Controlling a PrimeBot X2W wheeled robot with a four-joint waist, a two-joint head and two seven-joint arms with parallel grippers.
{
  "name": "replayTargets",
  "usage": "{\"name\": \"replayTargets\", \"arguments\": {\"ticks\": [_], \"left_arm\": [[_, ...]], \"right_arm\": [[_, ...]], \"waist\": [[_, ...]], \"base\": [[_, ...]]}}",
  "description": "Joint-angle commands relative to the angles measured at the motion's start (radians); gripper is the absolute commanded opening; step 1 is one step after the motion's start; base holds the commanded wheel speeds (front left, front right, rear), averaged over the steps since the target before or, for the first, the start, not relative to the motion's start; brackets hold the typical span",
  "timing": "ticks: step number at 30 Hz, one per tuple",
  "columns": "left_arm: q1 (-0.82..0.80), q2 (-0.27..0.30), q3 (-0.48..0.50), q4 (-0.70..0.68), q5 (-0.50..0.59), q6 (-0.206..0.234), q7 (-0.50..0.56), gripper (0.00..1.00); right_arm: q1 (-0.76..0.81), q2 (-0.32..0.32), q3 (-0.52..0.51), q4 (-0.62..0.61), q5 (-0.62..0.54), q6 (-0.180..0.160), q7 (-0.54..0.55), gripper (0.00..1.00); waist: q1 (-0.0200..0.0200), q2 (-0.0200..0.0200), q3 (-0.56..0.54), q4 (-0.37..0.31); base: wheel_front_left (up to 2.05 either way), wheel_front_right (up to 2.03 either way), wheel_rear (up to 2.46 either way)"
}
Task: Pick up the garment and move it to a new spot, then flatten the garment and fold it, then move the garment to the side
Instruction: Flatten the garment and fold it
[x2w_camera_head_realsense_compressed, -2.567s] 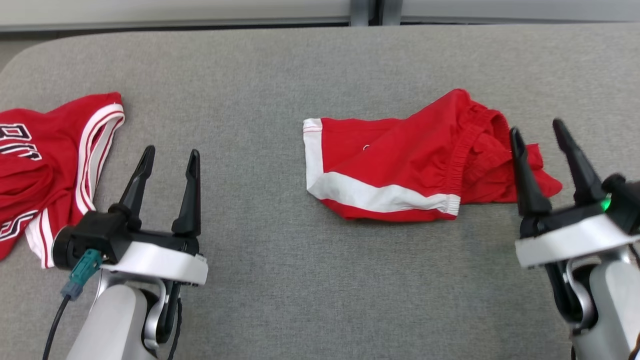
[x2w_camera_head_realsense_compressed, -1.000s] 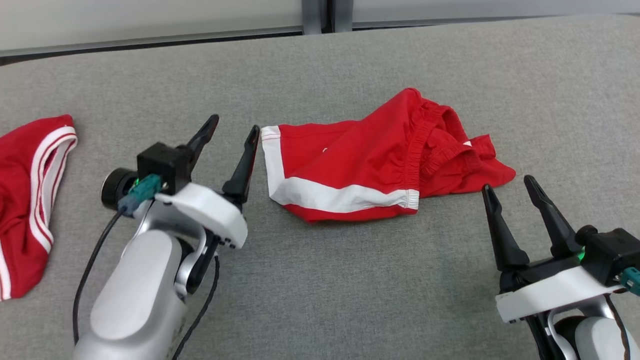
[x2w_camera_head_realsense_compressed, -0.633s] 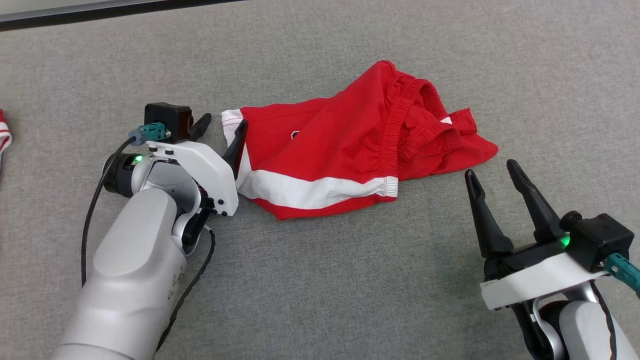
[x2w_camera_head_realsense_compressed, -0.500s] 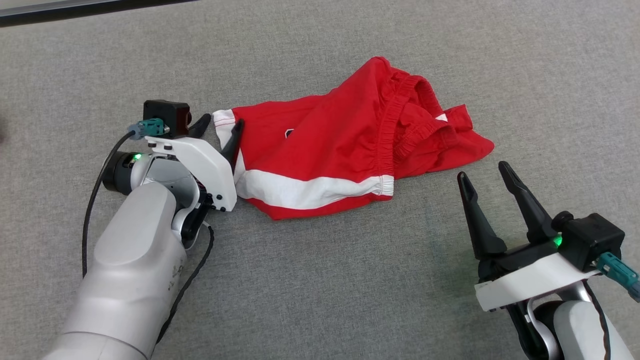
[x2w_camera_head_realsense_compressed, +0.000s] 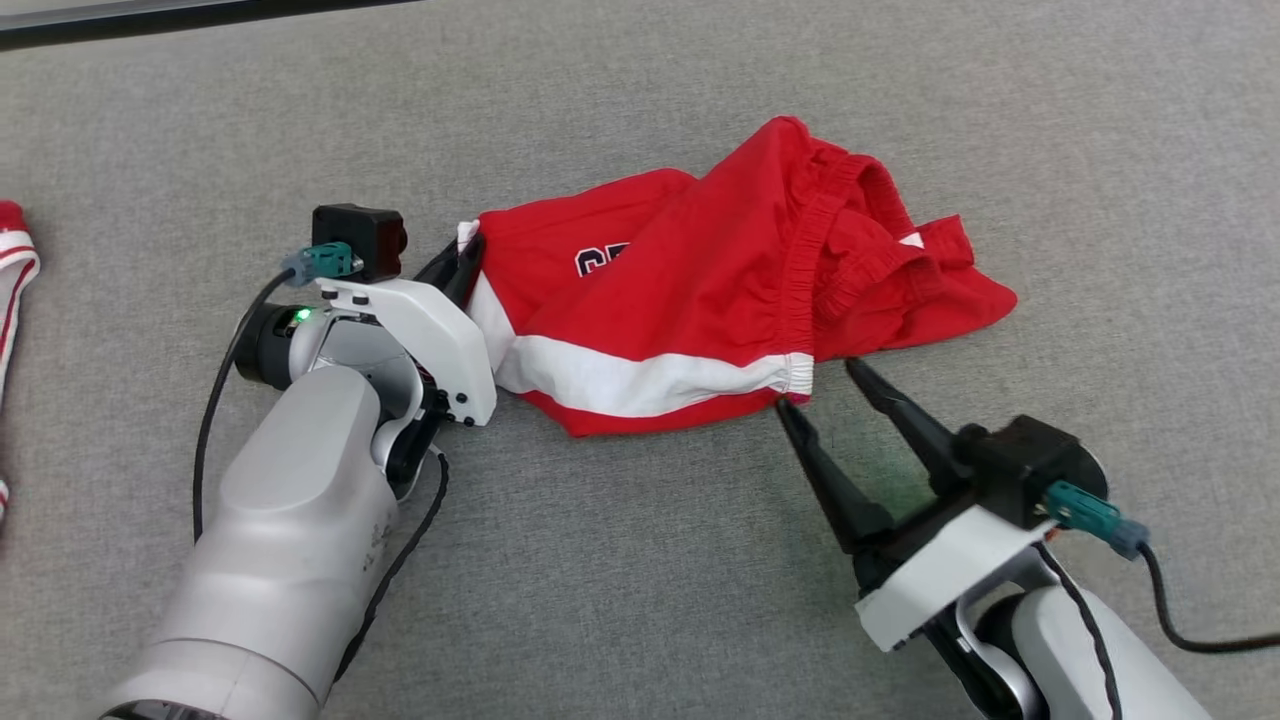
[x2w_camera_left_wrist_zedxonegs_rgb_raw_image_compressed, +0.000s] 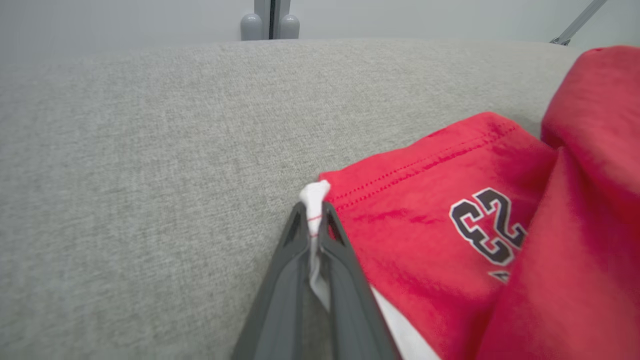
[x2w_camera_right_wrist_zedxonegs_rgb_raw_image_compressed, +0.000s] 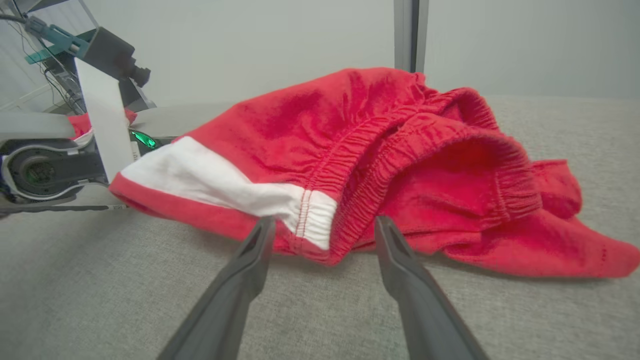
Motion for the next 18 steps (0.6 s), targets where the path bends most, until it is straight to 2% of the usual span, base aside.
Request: {"name": "replayTargets", "arguments": {"ticks": [1, 4, 7, 8, 13, 18], "left_arm": [[-0.006, 0.008, -0.006, 0.008, -0.010, 0.000, -0.006, 0.00], [-0.011, 0.003, -0.028, 0.009, -0.035, -0.001, -0.027, 0.00], [-0.005, 0.000, -0.044, 0.000, -0.064, -0.001, -0.058, 0.00], [-0.001, 0.000, -0.048, -0.002, -0.074, -0.001, -0.072, 0.00], [0.020, 0.024, -0.046, -0.026, -0.117, -0.001, -0.142, 0.00], [0.053, 0.064, 0.011, -0.152, -0.124, 0.012, -0.192, 0.00]], "right_arm": [[-0.021, -0.008, 0.010, 0.012, 0.002, 0.000, 0.002, 1.00], [-0.060, -0.016, 0.043, 0.055, 0.030, 0.000, -0.005, 1.00], [-0.086, -0.022, 0.072, 0.079, 0.051, 0.000, -0.020, 0.11], [-0.090, -0.028, 0.073, 0.086, 0.061, 0.000, -0.026, 0.00], [-0.099, -0.052, 0.071, 0.059, 0.084, 0.000, -0.065, 0.00], [-0.073, -0.075, -0.030, -0.012, 0.064, 0.000, -0.118, 0.00]], "waist": [[0.0000, 0.0000, 0.002, 0.007], [0.0000, 0.0000, 0.002, 0.020], [0.0000, 0.0000, -0.003, 0.028], [0.0000, 0.0000, -0.005, 0.031], [0.0000, 0.0000, -0.022, 0.036], [0.0000, 0.0000, -0.060, 0.049]], "base": [[0.00, 0.00, 0.00], [0.00, 0.00, 0.00], [0.00, 0.00, 0.00], [0.00, 0.00, 0.00], [0.00, 0.00, 0.00], [0.00, 0.00, 0.00]]}}
